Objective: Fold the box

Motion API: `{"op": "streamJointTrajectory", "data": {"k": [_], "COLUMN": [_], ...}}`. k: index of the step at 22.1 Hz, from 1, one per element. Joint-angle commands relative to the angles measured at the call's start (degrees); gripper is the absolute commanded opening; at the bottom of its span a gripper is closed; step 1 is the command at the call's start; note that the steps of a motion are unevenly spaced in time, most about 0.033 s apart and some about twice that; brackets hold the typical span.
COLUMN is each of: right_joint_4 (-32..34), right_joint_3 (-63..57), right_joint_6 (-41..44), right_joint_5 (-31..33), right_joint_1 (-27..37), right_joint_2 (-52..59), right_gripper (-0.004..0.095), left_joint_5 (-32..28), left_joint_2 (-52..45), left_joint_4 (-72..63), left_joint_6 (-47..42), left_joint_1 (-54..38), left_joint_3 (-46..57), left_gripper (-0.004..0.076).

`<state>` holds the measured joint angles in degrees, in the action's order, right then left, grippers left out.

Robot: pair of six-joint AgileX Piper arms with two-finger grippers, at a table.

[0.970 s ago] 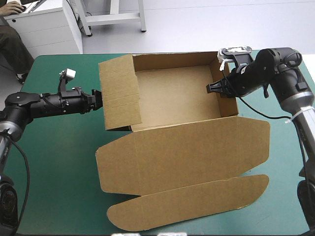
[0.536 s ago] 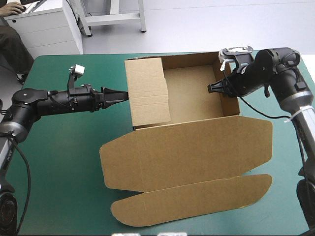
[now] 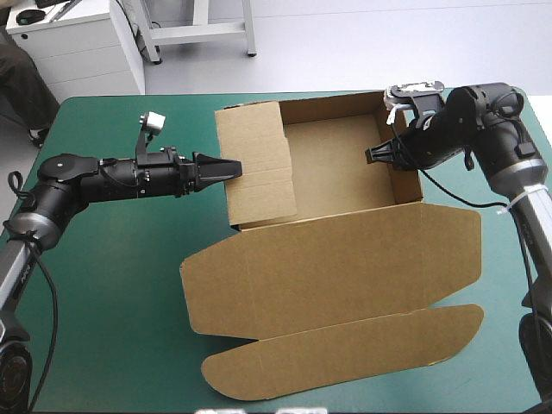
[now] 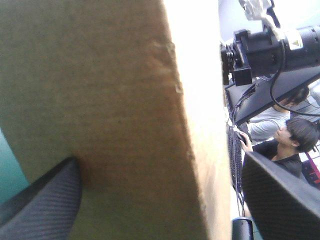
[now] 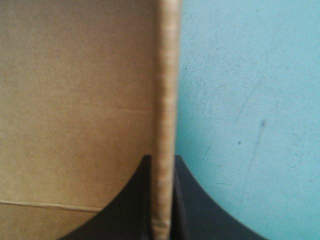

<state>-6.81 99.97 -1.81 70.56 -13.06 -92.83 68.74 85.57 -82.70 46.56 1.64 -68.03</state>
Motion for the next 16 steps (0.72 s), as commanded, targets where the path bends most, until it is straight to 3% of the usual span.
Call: {"op": "streamJointTrajectory", "data": {"k": [1, 10, 16], "right_joint_4": [-0.98, 7.18, 10.17], "right_joint_3": [1.86, 1.86, 1.98], "right_joint_6": [1.33, 7.46, 11.12], "right_joint_5": [-2.97, -5.31, -6.29], "right_joint_1": [-0.28, -6.37, -9.04], "right_joint_2": [2.37, 3.54, 4.24], "right_gripper": [0.0000, 0.0000, 0.0000], "left_joint_5": [5.12, 1.91, -15.53], "left_joint_2": [-2.54, -2.67, -6.92], "left_joint_4": [-5.68, 1.79, 32.67], "left_joint_6": [-0.25, -8.63, -29.16], "left_joint_1": [1.71, 1.80, 10.30], "left_joint_3": [-1.87, -4.55, -10.36], "left_gripper": [0.0608, 0.0608, 0.0608]}}
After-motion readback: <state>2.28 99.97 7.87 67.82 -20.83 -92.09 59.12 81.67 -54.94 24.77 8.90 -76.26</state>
